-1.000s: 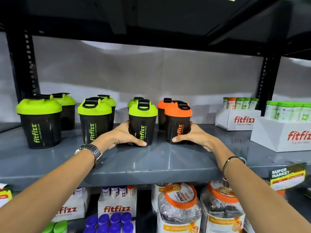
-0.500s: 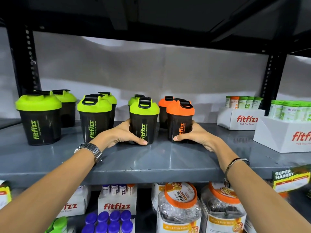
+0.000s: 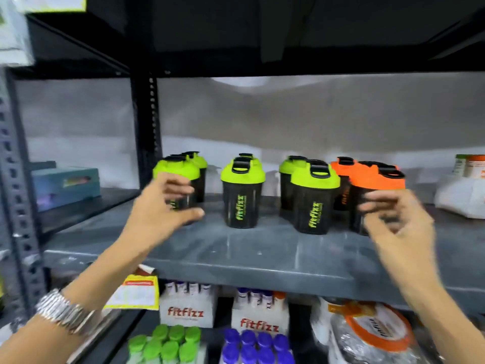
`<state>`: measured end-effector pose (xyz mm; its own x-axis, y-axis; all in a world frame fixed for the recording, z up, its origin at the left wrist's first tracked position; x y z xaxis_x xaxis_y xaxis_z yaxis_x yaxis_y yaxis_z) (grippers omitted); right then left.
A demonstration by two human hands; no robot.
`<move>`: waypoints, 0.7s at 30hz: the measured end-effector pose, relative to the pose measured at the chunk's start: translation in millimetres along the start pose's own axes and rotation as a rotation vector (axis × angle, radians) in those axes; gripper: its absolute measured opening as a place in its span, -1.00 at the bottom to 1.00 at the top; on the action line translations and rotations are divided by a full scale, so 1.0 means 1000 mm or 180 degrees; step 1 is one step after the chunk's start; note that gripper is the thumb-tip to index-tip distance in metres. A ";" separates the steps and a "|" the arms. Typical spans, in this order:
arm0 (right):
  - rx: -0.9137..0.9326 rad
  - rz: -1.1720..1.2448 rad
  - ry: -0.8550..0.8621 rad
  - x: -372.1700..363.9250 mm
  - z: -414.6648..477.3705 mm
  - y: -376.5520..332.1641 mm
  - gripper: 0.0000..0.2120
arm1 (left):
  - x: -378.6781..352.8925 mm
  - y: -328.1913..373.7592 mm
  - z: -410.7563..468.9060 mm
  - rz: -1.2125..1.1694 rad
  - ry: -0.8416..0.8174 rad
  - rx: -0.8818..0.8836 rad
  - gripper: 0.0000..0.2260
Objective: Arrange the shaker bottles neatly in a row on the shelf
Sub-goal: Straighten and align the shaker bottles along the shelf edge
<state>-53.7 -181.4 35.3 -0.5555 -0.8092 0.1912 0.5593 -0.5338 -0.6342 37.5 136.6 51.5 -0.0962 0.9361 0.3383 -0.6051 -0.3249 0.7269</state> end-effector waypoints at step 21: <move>-0.1801 0.0552 -0.1355 -0.182 0.048 0.012 -0.51 | 0.020 -0.083 0.050 0.0837 0.0021 0.1301 -0.05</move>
<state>83.6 -52.7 28.4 -0.1357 -0.9575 0.2546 0.1499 -0.2739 -0.9500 124.9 175.3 27.6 -0.2101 0.8156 0.5392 -0.1996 -0.5757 0.7930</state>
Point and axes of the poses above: each hand's wrist, its own z-axis towards the middle knuckle, its own x-axis out of the back of the hand, y = z × x, the point moved 2 cm from there along z, towards the middle knuckle, and after that the axes turned 10 degrees about -y, right-handed, at the moved point
